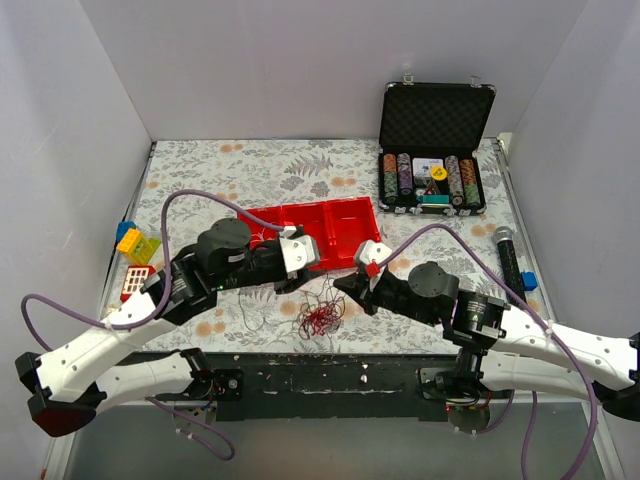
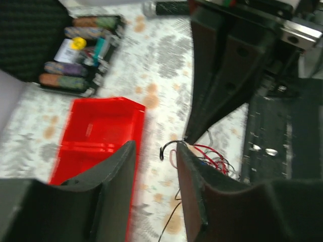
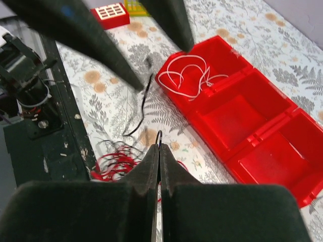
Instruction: Untangle the cables
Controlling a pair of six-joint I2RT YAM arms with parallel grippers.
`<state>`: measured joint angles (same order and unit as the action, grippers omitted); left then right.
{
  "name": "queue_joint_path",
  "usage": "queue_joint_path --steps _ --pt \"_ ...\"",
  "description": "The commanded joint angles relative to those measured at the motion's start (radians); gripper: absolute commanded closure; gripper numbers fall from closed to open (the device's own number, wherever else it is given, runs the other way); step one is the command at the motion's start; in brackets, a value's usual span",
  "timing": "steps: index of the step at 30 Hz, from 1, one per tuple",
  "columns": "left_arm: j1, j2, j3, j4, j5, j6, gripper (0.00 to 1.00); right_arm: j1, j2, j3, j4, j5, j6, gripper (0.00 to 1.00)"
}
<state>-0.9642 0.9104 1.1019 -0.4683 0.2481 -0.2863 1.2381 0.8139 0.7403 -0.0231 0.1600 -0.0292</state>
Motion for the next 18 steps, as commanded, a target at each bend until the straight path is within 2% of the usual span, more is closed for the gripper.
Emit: queue_joint_path --steps 1,2,5,6,7,9,10,13,18 --pt "-0.001 0.041 -0.025 -0.13 0.175 0.068 0.44 0.001 -0.038 -0.004 -0.005 0.046 -0.017 0.99" --pt "-0.001 0.051 -0.03 -0.144 0.171 0.087 0.38 0.001 -0.044 -0.01 -0.001 0.047 -0.015 0.99" --pt "-0.001 0.082 -0.057 -0.15 0.126 0.125 0.37 0.001 -0.047 -0.018 0.002 0.044 -0.011 0.99" --pt "-0.001 0.09 -0.065 -0.148 0.116 0.14 0.32 0.001 -0.048 -0.019 0.002 0.044 -0.011 0.99" --pt "-0.001 0.097 -0.073 -0.147 0.106 0.157 0.26 0.003 -0.051 -0.019 -0.003 0.044 -0.011 0.99" --pt "-0.002 0.105 -0.082 -0.148 0.106 0.174 0.07 0.001 -0.058 -0.018 -0.012 0.05 -0.014 0.99" --pt "-0.002 0.108 -0.082 -0.151 0.115 0.176 0.02 0.001 -0.062 -0.019 -0.014 0.052 -0.015 0.99" --pt "-0.004 0.114 -0.057 -0.147 0.148 0.162 0.02 0.001 -0.076 -0.021 -0.026 0.05 -0.017 0.99" --pt "-0.005 0.081 -0.068 0.002 0.163 0.101 0.02 0.003 -0.087 -0.028 -0.031 0.05 -0.017 0.99"
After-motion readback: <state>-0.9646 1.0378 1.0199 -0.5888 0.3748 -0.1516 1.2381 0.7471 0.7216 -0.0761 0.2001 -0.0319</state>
